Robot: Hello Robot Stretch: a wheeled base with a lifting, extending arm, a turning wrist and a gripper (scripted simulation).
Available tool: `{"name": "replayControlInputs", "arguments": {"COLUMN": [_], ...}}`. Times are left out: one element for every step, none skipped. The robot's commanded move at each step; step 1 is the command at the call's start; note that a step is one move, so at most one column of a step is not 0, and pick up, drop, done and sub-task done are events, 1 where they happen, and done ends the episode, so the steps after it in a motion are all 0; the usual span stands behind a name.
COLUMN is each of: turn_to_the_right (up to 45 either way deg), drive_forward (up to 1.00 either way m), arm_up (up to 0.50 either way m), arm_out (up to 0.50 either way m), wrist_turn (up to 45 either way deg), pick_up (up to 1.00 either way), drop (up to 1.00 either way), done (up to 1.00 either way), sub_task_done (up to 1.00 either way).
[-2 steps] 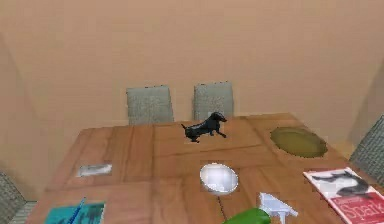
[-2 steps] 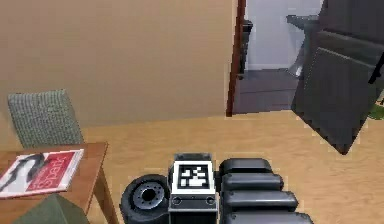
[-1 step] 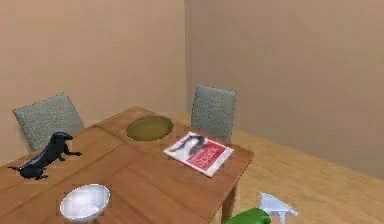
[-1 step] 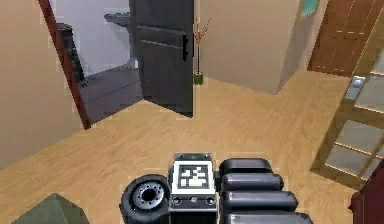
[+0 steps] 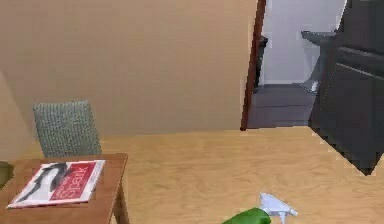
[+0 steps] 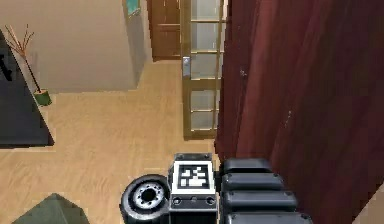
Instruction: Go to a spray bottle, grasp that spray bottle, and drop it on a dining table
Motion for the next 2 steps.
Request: {"name": "replayControlInputs", "arguments": {"turn_to_the_right": [-45.0,-45.0], "drive_forward": [0.0,0.0], "arm_up": [0.0,0.0], "arm_out": [0.0,0.0], "wrist_turn": [0.0,0.0], "pick_up": [0.0,0.0], "drop": [0.0,0.0], "done": [0.0,0.0], "sub_task_done": [0.0,0.0]}}
